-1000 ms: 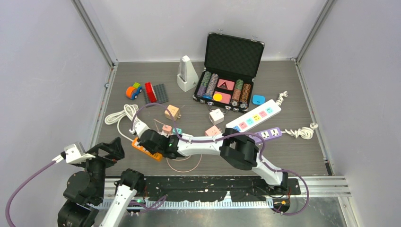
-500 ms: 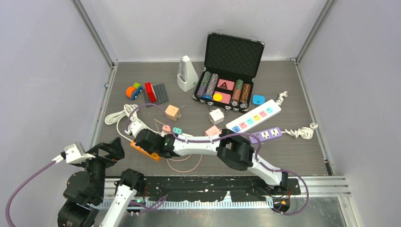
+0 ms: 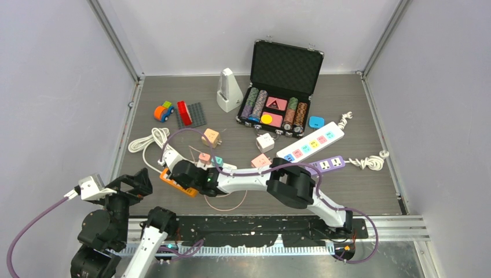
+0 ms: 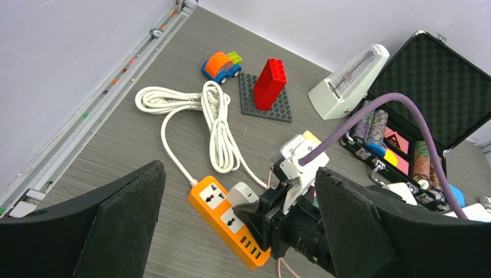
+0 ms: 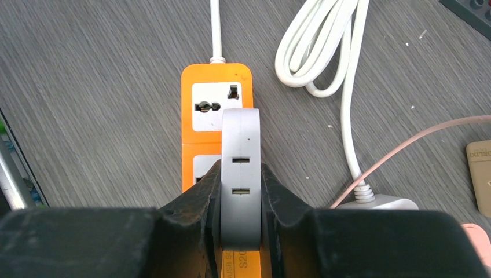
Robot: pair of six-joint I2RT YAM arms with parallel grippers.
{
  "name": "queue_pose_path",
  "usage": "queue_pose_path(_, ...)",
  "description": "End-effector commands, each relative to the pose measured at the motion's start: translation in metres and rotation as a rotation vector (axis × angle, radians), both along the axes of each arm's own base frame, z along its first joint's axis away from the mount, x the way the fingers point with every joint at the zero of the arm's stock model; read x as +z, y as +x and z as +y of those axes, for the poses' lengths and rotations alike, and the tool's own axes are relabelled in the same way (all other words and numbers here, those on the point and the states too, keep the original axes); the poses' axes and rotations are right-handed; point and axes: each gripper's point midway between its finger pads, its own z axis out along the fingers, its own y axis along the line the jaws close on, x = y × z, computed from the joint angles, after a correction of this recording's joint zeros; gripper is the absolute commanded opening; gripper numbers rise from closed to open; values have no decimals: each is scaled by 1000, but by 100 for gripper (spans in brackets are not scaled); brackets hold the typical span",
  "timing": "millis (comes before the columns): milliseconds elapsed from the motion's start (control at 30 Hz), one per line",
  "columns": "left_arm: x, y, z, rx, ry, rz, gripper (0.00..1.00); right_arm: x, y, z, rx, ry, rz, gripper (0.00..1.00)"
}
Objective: Insert the plug
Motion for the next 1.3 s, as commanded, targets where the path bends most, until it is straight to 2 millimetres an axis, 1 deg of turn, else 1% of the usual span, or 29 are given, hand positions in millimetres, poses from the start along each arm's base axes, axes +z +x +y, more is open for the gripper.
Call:
queue_pose_path(0,10,5,-1,1,-11,-32,100,-148,-53,-88,104,-424,245,5)
queue_pose_path(267,10,4,-1,0,-14,-32,100,-151,-55,-85,134,-442,267,5)
queue_pose_path(300,10,4,-1,0,-14,-32,100,-157,-57,-90,134,-465,275,5)
queue_pose_path(433,11,3,-1,-1,-14,-33,100,-169,-60,-97,134,-511,300,5)
queue_pose_path(600,11,3,-1,0,-16,-34,100,-176,-59,-107,107,-536,318,5)
queue_pose_path(700,11,2,-1,0,-17,-35,100,-181,-52,-115,72,-562,290,5)
queue_pose_path(967,12,4,-2,-2,-15,-33,100,-202,-36,-146,15,-668,189,5)
queue_pose_path(1000,12,4,-2,-2,-16,-33,100,-202,-32,-147,6,-671,165,5)
queue_pose_path(1100,13,5,-2,-3,-18,-37,99,-205,-28,-148,2,-658,133,5)
queue_pose_path(1167,13,5,-3,-5,-20,-37,99,-209,-29,-149,12,-651,132,5)
queue_pose_path(1267,13,6,-4,-8,-19,-35,99,-214,-36,-148,45,-632,180,5)
